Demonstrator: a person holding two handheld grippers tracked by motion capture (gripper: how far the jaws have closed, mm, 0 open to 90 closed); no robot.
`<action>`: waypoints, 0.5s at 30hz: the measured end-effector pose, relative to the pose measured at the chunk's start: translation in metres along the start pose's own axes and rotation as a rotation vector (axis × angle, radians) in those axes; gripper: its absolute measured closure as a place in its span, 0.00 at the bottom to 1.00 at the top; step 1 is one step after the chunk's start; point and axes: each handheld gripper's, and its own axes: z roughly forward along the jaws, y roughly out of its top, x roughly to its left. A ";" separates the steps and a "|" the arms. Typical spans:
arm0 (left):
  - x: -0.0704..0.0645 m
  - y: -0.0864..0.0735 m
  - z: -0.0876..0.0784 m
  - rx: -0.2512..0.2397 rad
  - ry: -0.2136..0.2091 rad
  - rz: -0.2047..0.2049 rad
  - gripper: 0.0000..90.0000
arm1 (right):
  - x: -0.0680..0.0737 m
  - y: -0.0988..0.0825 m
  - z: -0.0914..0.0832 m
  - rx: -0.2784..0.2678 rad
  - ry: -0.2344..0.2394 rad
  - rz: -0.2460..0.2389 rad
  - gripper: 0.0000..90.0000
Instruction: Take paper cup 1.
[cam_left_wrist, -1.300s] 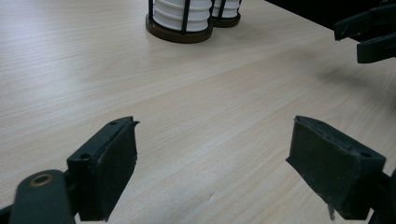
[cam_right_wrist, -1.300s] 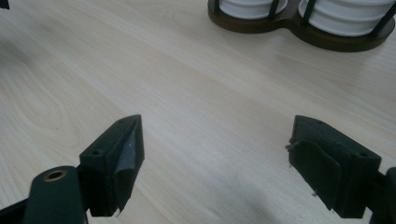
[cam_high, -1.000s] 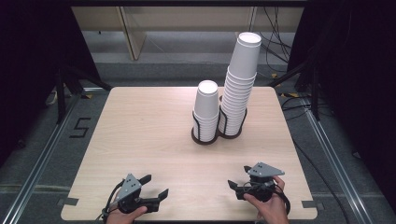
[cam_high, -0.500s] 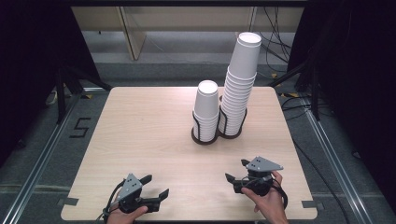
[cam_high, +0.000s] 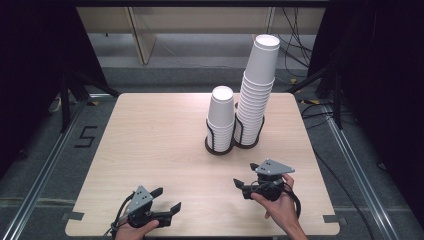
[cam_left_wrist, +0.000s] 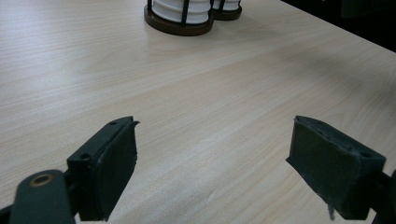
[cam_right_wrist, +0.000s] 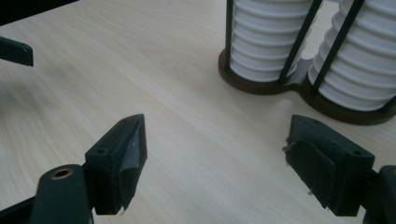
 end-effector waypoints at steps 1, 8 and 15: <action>0.000 0.000 0.000 0.003 0.000 0.001 0.16 | -0.001 0.002 0.000 -0.001 0.006 -0.006 0.24; 0.001 0.000 -0.001 -0.004 0.000 -0.005 0.16 | -0.001 0.020 0.001 -0.021 0.016 -0.037 0.26; 0.001 0.000 -0.001 -0.004 0.010 -0.009 0.16 | 0.001 0.040 0.005 -0.051 0.026 -0.054 0.26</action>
